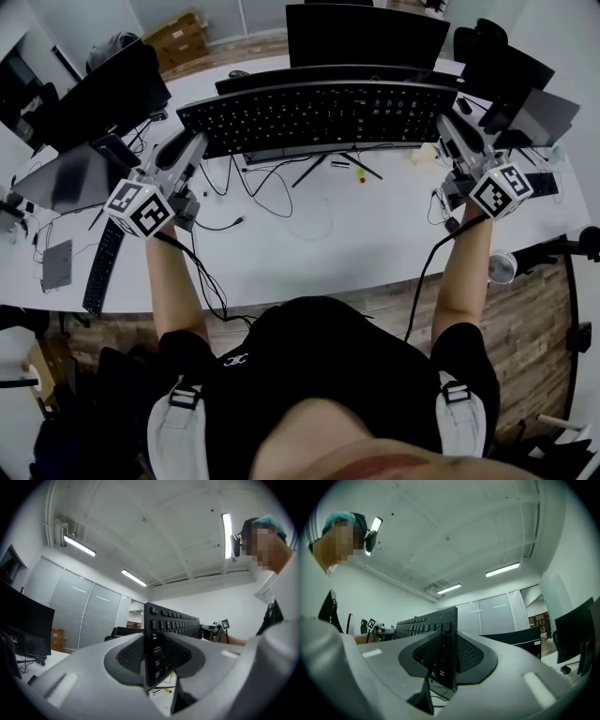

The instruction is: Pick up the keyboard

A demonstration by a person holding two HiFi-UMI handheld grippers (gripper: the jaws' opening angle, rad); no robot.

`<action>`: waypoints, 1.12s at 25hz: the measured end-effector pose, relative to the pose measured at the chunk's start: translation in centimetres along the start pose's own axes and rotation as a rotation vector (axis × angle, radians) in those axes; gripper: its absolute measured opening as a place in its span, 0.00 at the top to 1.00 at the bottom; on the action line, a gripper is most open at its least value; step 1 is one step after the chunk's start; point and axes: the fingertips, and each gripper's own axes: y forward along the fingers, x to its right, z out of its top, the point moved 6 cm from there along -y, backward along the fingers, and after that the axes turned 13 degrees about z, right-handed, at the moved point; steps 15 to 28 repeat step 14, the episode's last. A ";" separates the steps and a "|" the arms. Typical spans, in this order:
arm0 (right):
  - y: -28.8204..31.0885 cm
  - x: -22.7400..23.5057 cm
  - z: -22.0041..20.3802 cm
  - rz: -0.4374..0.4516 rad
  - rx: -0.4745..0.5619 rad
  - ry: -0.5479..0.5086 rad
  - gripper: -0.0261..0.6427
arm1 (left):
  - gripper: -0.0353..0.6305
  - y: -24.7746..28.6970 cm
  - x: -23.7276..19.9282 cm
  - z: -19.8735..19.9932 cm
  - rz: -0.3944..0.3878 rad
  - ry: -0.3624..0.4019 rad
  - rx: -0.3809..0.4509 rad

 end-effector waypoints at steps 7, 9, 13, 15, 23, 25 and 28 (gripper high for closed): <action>-0.1 0.2 -0.4 -0.010 0.001 0.018 0.83 | 0.69 0.2 0.2 0.6 0.000 0.016 -0.007; -0.1 0.6 -0.6 -0.007 0.009 0.018 0.83 | 0.69 0.5 0.0 0.4 -0.002 0.013 -0.009; 0.1 0.6 -0.8 -0.015 -0.003 0.028 0.83 | 0.69 0.7 -0.2 -0.1 -0.007 0.005 -0.018; 0.1 0.6 -0.9 -0.017 -0.005 0.030 0.83 | 0.69 0.8 -0.2 -0.2 -0.007 0.003 -0.020; 0.1 0.6 -0.9 -0.017 -0.005 0.030 0.83 | 0.69 0.8 -0.2 -0.2 -0.007 0.003 -0.020; 0.1 0.6 -0.9 -0.017 -0.005 0.030 0.83 | 0.69 0.8 -0.2 -0.2 -0.007 0.003 -0.020; 0.1 0.6 -0.9 -0.017 -0.005 0.030 0.83 | 0.69 0.8 -0.2 -0.2 -0.007 0.003 -0.020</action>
